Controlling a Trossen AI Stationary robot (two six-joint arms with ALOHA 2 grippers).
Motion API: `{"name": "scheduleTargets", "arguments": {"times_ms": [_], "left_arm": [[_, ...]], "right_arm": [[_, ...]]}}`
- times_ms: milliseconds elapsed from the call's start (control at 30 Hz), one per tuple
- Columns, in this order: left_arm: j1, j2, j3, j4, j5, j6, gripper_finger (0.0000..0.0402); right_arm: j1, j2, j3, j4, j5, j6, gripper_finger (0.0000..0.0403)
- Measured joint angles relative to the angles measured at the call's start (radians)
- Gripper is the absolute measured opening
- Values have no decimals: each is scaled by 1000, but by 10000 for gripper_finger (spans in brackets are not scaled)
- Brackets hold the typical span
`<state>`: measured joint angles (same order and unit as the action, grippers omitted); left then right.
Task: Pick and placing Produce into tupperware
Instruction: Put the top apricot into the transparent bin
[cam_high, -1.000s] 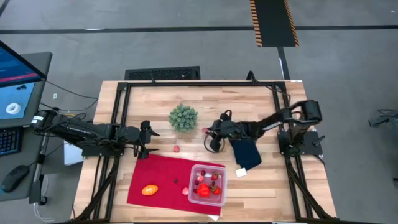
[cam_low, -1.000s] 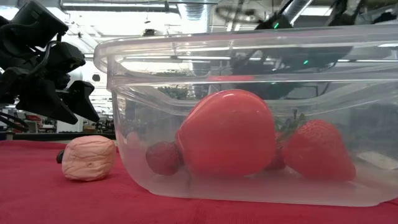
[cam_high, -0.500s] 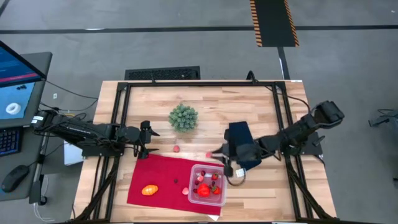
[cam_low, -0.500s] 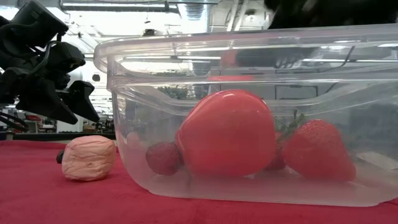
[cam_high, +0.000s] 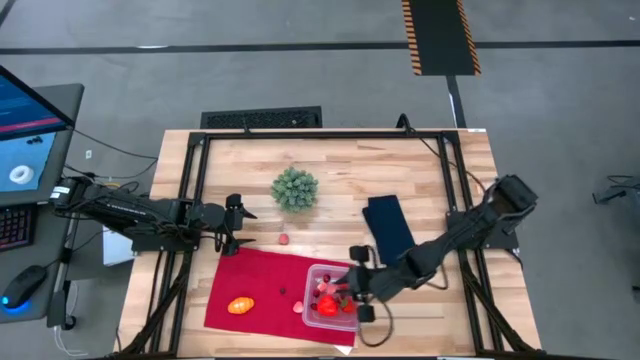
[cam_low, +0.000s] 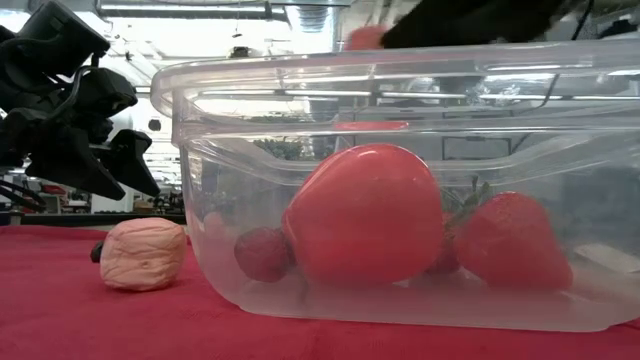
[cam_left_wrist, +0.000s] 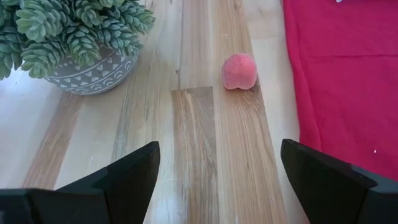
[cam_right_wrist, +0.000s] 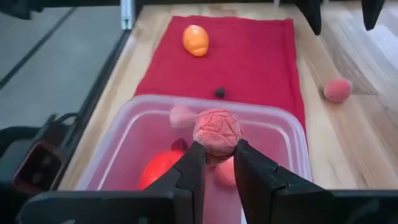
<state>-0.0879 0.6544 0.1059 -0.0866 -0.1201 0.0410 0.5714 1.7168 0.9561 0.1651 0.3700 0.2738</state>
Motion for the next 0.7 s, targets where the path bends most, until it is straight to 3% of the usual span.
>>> {"name": "scheduleTargets", "arguments": {"times_ms": [267,533,700], "left_arm": [[0,0,0,0,0,0,326],[0,0,0,-1,0,0,326],[0,0,0,-1,0,0,326]], "right_arm": [[-41,115,140,-148,-98,42,98],[-71,124,145,-162,-110,67,99],[-70,123,145,-158,-108,71,137]]}}
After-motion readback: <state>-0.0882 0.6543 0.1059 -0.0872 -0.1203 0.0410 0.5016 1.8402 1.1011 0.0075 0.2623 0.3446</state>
